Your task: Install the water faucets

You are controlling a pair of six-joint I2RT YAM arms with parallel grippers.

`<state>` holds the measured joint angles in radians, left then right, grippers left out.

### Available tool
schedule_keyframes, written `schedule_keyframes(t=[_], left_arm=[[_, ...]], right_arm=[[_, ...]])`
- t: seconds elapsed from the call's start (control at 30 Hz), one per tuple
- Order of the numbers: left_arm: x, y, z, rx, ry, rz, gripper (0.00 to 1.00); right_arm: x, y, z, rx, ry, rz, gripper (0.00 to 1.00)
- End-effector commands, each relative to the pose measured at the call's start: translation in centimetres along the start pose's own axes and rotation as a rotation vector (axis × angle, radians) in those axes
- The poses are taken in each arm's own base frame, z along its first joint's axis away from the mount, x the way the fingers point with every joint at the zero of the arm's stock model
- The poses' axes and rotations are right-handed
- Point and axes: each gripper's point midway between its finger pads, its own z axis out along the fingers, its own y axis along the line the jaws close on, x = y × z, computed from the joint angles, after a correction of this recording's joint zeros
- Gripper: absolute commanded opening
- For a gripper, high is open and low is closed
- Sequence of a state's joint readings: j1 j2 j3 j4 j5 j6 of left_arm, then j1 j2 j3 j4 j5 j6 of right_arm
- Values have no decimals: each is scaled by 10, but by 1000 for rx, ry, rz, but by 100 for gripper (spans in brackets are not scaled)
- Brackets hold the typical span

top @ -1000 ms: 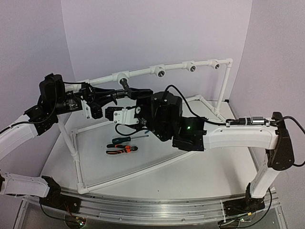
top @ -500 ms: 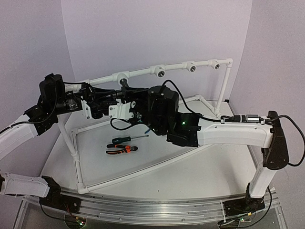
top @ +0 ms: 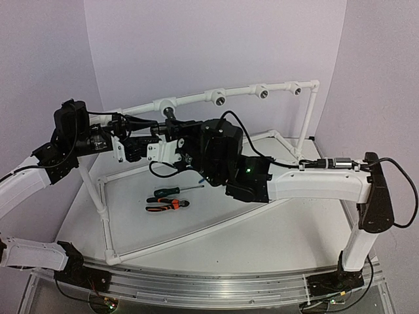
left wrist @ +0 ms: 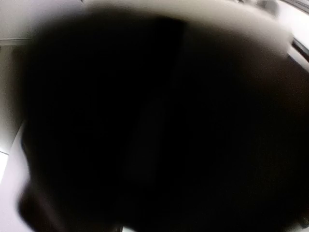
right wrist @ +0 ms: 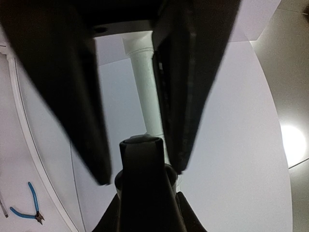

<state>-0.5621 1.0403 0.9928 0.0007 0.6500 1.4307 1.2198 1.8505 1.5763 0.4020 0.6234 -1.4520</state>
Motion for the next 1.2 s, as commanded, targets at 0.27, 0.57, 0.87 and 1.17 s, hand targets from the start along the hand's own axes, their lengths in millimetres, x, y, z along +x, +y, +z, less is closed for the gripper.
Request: schedule_keyframes(t=[0.27, 0.57, 0.87, 1.17], left_arm=[[13, 22, -26, -22, 198, -128, 74], [25, 30, -42, -41, 329, -275, 84], [28, 36, -46, -83, 350, -397, 85], [25, 37, -39, -136, 293, -316, 83]], right_arm=[[17, -17, 12, 161, 129, 366, 0], [34, -18, 7, 243, 197, 770, 0], [44, -12, 1, 330, 183, 1303, 0], [40, 4, 0, 450, 129, 1902, 0]])
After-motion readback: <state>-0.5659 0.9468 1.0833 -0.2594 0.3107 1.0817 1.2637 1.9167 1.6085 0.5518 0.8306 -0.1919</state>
